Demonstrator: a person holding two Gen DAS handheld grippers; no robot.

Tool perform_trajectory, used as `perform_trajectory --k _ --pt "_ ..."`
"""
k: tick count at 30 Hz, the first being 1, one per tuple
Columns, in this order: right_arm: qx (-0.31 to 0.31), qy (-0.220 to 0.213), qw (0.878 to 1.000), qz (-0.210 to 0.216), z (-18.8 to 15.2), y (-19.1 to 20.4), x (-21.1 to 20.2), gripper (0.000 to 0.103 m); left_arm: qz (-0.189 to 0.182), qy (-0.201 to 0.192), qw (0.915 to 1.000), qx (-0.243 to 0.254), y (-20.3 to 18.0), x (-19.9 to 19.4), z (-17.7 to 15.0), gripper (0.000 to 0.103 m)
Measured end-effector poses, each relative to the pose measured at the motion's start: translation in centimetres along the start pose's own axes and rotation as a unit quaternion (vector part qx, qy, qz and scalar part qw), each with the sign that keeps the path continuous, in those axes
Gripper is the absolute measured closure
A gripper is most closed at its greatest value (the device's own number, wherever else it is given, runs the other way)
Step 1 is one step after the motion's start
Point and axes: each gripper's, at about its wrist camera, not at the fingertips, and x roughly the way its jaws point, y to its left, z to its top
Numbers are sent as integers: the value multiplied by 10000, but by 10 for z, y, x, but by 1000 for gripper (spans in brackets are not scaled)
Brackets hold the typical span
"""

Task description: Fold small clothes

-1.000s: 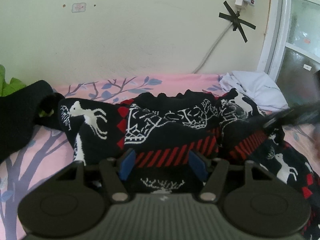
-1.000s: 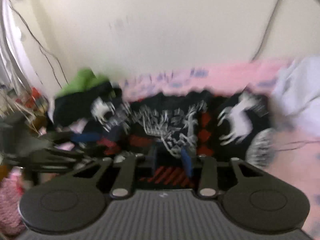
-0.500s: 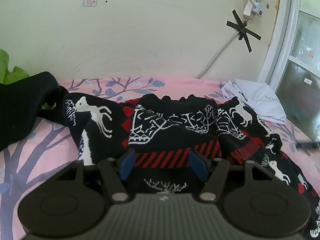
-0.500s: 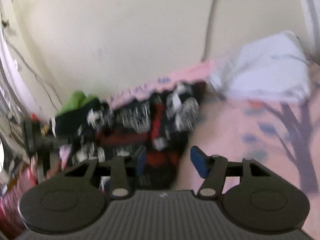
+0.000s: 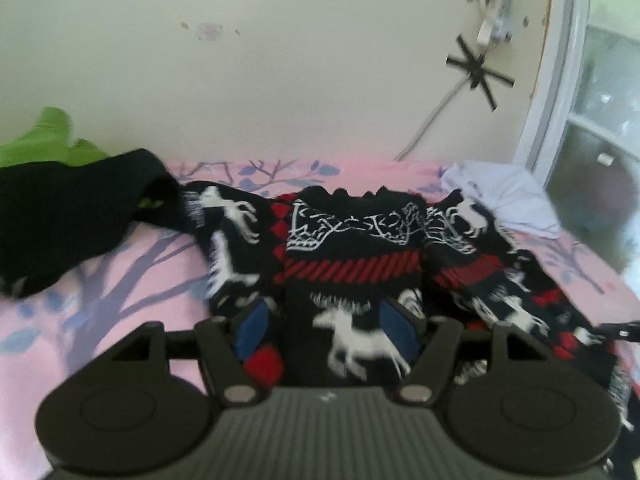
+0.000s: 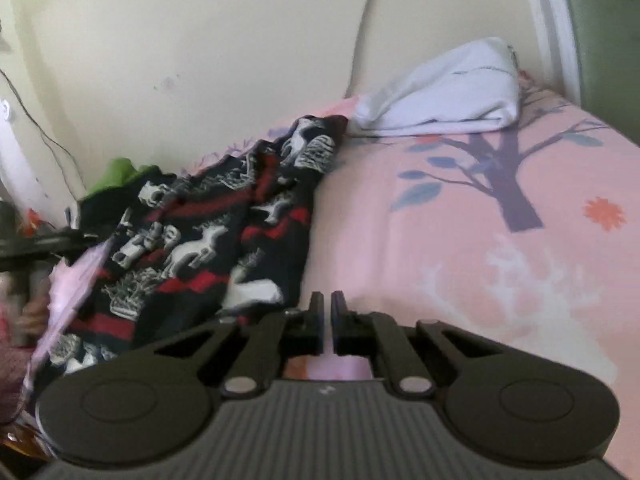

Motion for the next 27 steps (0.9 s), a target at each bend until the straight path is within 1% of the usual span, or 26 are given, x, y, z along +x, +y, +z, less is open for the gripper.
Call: perform_trajectory --k 1,2,3,4,5,6,7,9,12,14,16,18,22,23,26,27 --pt "187 -12 9996 209 0 -4 -3 103 14 -36 10000 -57 4 -13 -4 35" --pt "391 -21 9981 466 0 -8 -7 98 42 -47 9999 -151 8 -29 -11 29" --pt "478 -39 9966 672 1 -10 -11 90 78 -44 9996 -250 13 -42 -16 26" --pt "485 -35 9955 815 2 -10 -15 82 108 -32 9993 -346 17 -54 -22 26" --pt "453 -12 9945 943 2 -10 -21 68 124 10 9990 -434 21 -65 -30 26" --pt "415 21 9941 999 0 -8 -25 61 150 81 9985 -514 24 -77 -38 26" --pt "375 72 9933 1095 -3 -5 -31 58 193 182 9979 -590 27 -87 -46 26" --pt "346 229 9911 1266 -11 -6 -40 57 271 398 9961 -743 28 -103 -63 27" --pt "226 557 9899 1286 -26 -3 -52 57 317 576 9935 -925 24 -124 -84 29" --pt "184 744 9883 1322 -35 0 -58 57 231 695 9914 -1083 18 -134 -97 29" --pt "172 944 9843 1478 -44 3 -64 57 104 753 9896 -1221 12 -142 -109 30" --pt "98 1136 9818 1521 -51 5 -67 58 4 857 9869 -1367 6 -148 -120 31" --pt "202 1226 9796 1578 -58 0 -72 58 -162 1002 9803 -1694 -2 -154 -136 32" --pt "253 1252 9789 1596 -58 -1 -72 58 -211 1052 9779 -1796 -3 -155 -138 32" --pt "258 1469 9749 1652 -58 0 -72 58 -457 1321 9628 -2313 1 -151 -144 38" --pt "195 1508 9747 1635 -58 1 -74 56 -481 1348 9599 -2409 1 -150 -146 38"
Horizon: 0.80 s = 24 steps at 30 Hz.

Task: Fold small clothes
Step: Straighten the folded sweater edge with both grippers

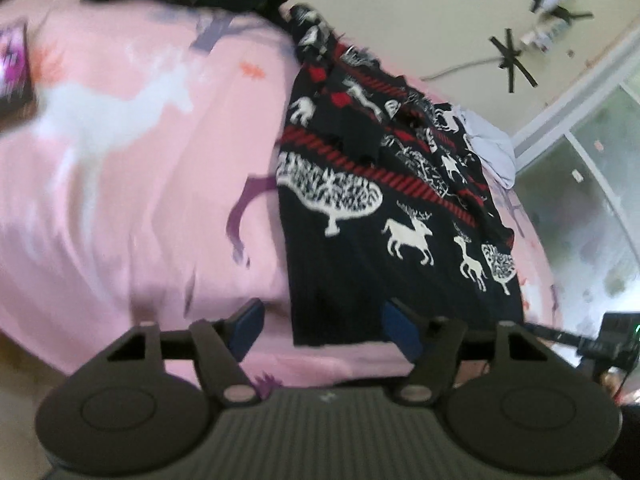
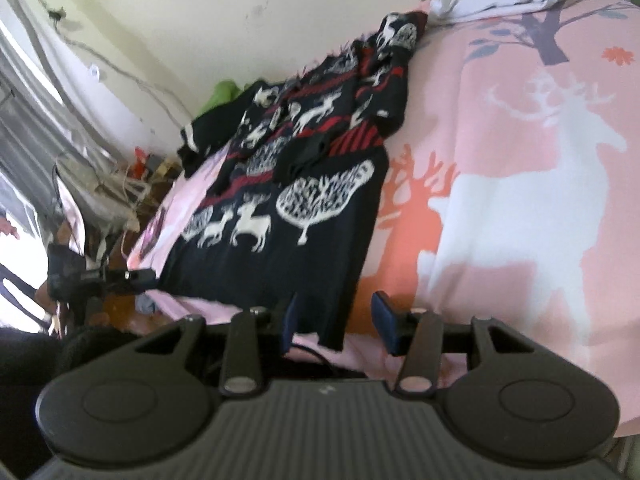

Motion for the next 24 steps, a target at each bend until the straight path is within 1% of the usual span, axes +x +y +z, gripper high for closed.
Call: perform_trajectory --k 2,3,5,6,7,8,9,10,11,12,13,15,16,17,18,19,20,21,22,23,24 --pt "-16 32 10000 28 -1 -1 1 54 -104 -8 9998 -153 6 1 0 38" --pt "59 10 9999 123 0 -5 2 52 -162 -6 9996 -239 8 4 1 38" --pt "340 -123 9983 456 2 -12 7 48 -293 72 9985 -449 12 12 4 40" --pt "423 -154 9976 533 4 -13 10 48 -335 171 9979 -536 12 18 6 46" --pt "476 -163 9969 605 6 -14 12 48 -308 266 9976 -555 11 23 6 54" --pt "494 -150 9966 647 8 -13 15 49 -224 374 9977 -510 9 27 6 79" --pt "468 -133 9967 648 9 -12 16 53 -200 488 9976 -441 7 31 5 97" --pt "398 -98 9973 610 10 -11 17 58 -317 538 9970 -456 8 31 4 97" --pt "317 -52 9981 530 11 -9 18 79 -291 482 9975 -426 7 27 3 97" --pt "238 44 9987 443 10 -7 19 92 -212 397 9985 -304 4 21 2 97" --pt "155 129 9991 384 8 -5 20 92 -198 320 9990 -248 2 14 1 97" --pt "-21 257 9978 614 0 2 17 93 -233 208 9992 -240 1 -5 -2 98" --pt "-168 312 9972 659 -5 8 14 93 -132 163 9996 -192 1 -13 -4 98" --pt "-305 341 9971 600 -7 12 11 93 14 136 9998 -144 2 -19 -5 98" --pt "-308 342 9974 547 -7 11 8 93 131 131 9997 -134 3 -23 -6 98" --pt "-217 318 9980 500 -6 7 6 93 143 157 9996 -176 6 -23 -5 98" --pt "-113 300 9985 452 -3 2 6 92 108 196 9995 -226 8 -21 -4 98" --pt "2 272 9988 398 -1 -4 6 78 107 223 9994 -239 9 -18 -2 98" --pt "125 227 9991 335 0 -10 6 68 123 239 9994 -225 8 -14 0 98" --pt "226 192 9993 217 1 -15 5 63 125 258 9994 -204 6 -10 1 97" --pt "327 253 9986 324 2 -19 6 45 102 288 9994 -181 5 -6 3 96"
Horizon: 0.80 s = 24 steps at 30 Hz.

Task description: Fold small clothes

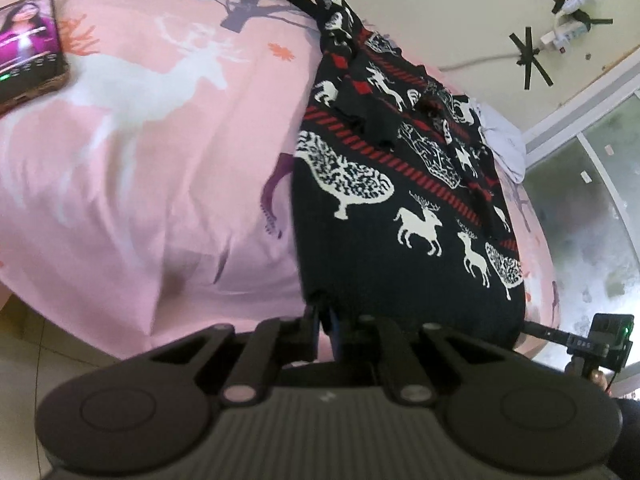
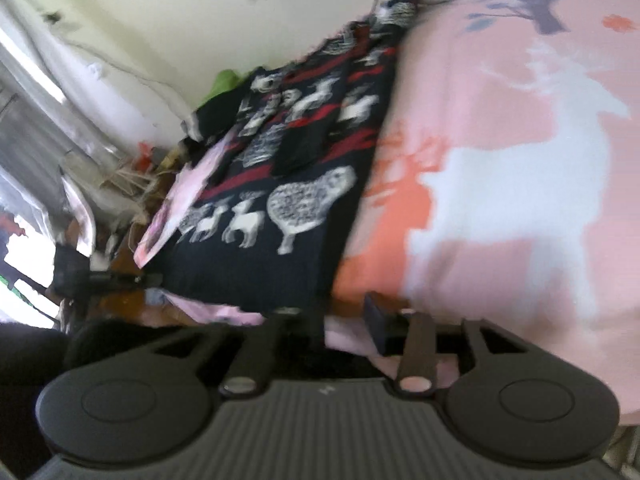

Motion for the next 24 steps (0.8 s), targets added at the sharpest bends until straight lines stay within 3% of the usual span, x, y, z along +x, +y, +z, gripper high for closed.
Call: perform_trajectory --k 1,3,5,7,9,10,11,12,13,15,18,21,24 --pt "102 5 9999 100 -1 -1 0 38 -3 4 10000 35 -1 4 1 94" --pt "73 2 9999 82 -2 -1 1 38 -15 27 9999 112 -2 8 2 74" --pt "77 92 9999 97 -1 -4 7 38 -26 14 9999 104 -1 12 2 62" --pt "163 176 9995 195 2 -10 17 38 -104 51 9999 18 3 17 4 59" --pt "237 253 9990 294 3 -15 32 38 -174 105 9998 -42 5 23 7 61" --pt "296 319 9984 353 3 -16 38 41 -169 159 9997 -53 5 26 7 70" --pt "296 399 9979 412 3 -15 44 61 -177 236 9996 -36 5 28 7 96" --pt "225 471 9974 488 4 -13 49 84 -228 348 9991 11 3 30 7 97" --pt "142 514 9966 627 6 -9 50 88 -256 345 9990 87 0 27 7 97" --pt "-273 390 9950 876 12 6 40 91 -398 226 9985 314 -10 14 6 97" --pt "-725 -224 9885 1306 29 21 14 91 -750 -193 9963 365 -18 -10 17 97" --pt "-844 -787 9854 1255 63 22 1 91 -908 -633 9932 350 -23 -22 45 97" --pt "-797 -1277 9827 1079 111 13 8 91 -961 -1076 9889 343 -36 -20 92 97"
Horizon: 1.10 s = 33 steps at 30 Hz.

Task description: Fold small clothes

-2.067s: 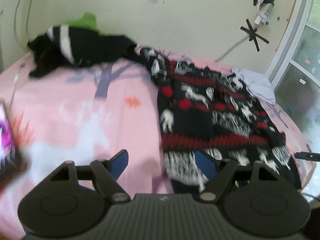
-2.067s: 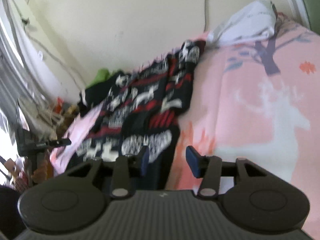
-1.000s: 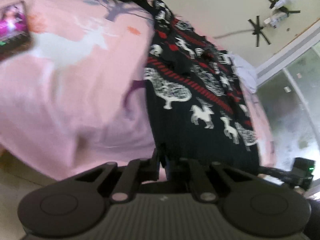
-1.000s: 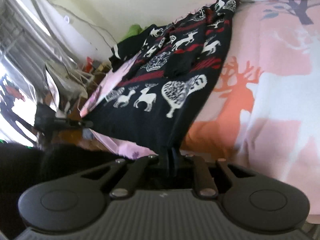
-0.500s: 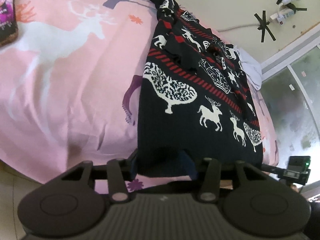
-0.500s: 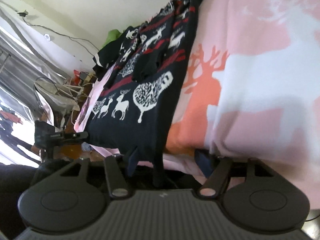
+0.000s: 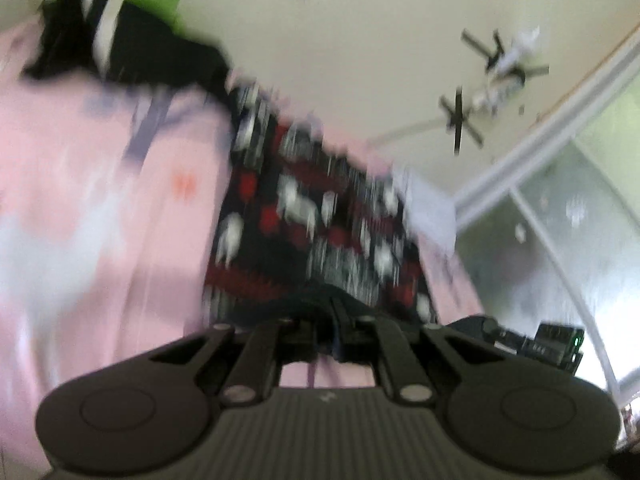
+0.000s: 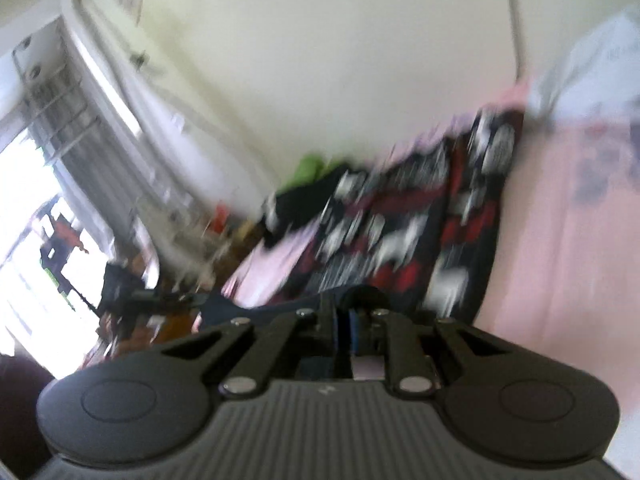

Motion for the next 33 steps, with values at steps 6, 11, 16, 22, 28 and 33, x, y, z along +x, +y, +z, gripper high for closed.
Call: perform_trajectory --k 6,11,16,22,28,33 --pt "723 -659 9829 -1562 54 -47 65 45 1094 -558 9920 -293 -4 84 72 52" --pt "196 -610 9864 -1514 18 -32 57 45 1279 -314 9913 -30 11 98 49 47" --pt "290 -388 9826 -1792 4 -38 64 73 1422 109 9897 -93 24 122 41 52" --pt "50 -121 9796 -2005 -23 -18 42 100 1985 271 9753 930 2 124 25 90" --pt "-28 -608 9735 -2206 -9 -22 31 51 2242 366 9675 1113 -7 113 21 84" --pt "-367 -1052 9732 -2012 24 -15 40 48 2091 -231 9687 1319 -32 93 43 66"
